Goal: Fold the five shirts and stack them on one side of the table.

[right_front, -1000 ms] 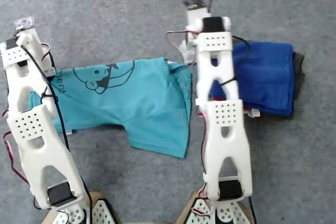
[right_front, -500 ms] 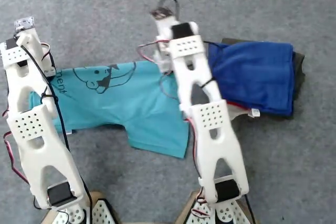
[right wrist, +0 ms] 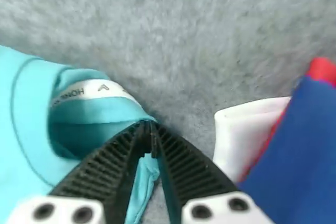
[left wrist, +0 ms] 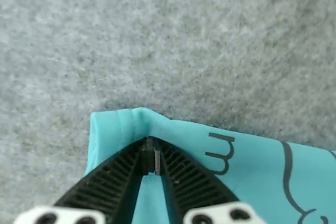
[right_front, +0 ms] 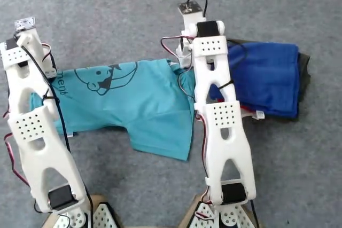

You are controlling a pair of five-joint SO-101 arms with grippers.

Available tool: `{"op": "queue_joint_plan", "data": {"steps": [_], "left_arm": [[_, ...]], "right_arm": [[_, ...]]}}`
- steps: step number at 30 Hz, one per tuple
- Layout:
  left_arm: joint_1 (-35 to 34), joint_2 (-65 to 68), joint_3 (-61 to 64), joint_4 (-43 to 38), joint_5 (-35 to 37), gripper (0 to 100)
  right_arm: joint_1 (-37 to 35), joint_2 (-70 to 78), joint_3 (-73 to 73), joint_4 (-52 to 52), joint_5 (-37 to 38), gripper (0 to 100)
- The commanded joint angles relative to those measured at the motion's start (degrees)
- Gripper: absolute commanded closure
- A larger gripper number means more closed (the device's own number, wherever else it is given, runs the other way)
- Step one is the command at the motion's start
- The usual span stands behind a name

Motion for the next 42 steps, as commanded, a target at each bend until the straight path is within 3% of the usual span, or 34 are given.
{"op": "queue_joint_plan", "data": {"steps": [1,5,9,13,17,22,25,29,37,42], "left_arm": [[0.9,-0.9,-10.3,8.4,0.3,97],[2.0,-0.7,-21.7,15.2,0.7,97],[1.3,-2.9,-19.0,15.2,0.4,97],[1.9,-10.9,-5.1,15.2,0.4,97],[4.2,-22.9,17.9,13.8,-1.8,97],[0.4,-31.8,44.2,-3.8,0.4,97],[-1.7,-34.5,55.0,-8.5,-0.1,97],[-3.9,-37.5,60.7,-9.6,-3.9,97],[-8.1,-44.3,65.1,-9.5,-4.4,97],[-8.0,-49.1,71.0,-9.8,-10.7,97]], "right_arm": [[-1.5,-9.5,0.4,0.6,0.3,98.4],[-3.7,-19.5,9.9,0.6,0.3,98.4],[-7.6,-29.1,22.5,0.5,0.4,98.4],[-12.0,-34.0,33.7,0.4,0.5,98.4],[-13.0,-33.1,40.5,-2.3,0.5,98.4],[-12.7,-29.2,43.6,-6.2,0.5,98.4],[-11.5,-25.6,43.3,-6.9,0.6,98.4],[-9.2,-21.1,41.4,-7.6,0.6,98.4],[-6.2,-13.6,35.8,-7.1,2.5,98.4],[-6.3,-13.0,35.6,-6.8,2.8,98.4]]}}
